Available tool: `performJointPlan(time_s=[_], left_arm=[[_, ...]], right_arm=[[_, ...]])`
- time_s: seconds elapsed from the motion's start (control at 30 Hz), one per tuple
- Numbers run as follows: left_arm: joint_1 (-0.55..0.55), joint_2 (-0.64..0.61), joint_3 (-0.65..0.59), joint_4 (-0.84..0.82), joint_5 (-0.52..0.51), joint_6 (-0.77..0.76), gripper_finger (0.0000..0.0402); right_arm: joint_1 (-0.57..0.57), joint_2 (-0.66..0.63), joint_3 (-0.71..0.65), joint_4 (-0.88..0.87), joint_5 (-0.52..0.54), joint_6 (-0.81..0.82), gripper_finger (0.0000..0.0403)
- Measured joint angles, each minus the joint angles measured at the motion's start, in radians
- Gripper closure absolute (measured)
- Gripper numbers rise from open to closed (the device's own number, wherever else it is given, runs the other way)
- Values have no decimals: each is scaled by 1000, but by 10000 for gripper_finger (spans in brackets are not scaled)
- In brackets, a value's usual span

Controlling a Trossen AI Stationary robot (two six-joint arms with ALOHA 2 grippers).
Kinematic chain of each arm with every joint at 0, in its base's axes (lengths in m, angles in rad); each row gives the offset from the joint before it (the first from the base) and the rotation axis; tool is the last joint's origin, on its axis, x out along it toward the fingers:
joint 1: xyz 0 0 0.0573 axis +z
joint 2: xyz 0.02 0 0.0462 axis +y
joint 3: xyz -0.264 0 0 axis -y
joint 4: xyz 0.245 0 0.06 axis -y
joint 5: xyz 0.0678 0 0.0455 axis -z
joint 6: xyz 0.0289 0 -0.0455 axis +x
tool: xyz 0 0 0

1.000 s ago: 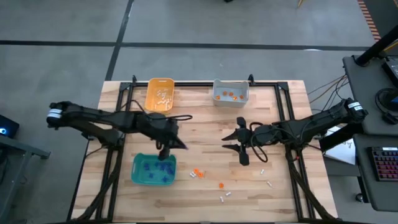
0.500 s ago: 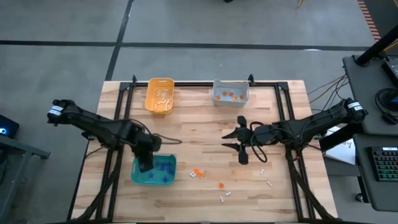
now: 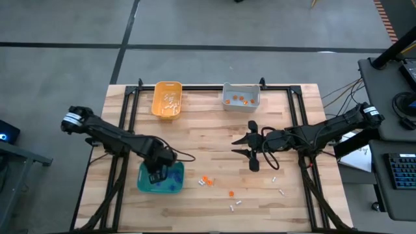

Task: Sort Halloween decoration
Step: Put the blue spider toy into the green bin

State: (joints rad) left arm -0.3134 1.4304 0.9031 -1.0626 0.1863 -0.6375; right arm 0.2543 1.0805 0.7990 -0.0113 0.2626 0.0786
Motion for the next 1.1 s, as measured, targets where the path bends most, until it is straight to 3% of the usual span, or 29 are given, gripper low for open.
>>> performJointPlan(time_s=[0.23, 1.1], left_arm=[[0, 76, 0, 4, -66, 27, 401], [-1, 140, 0, 49, -72, 45, 401]], right_arm=[[0, 0, 0, 0, 0, -1, 287], [0, 1, 0, -28, 0, 13, 287]])
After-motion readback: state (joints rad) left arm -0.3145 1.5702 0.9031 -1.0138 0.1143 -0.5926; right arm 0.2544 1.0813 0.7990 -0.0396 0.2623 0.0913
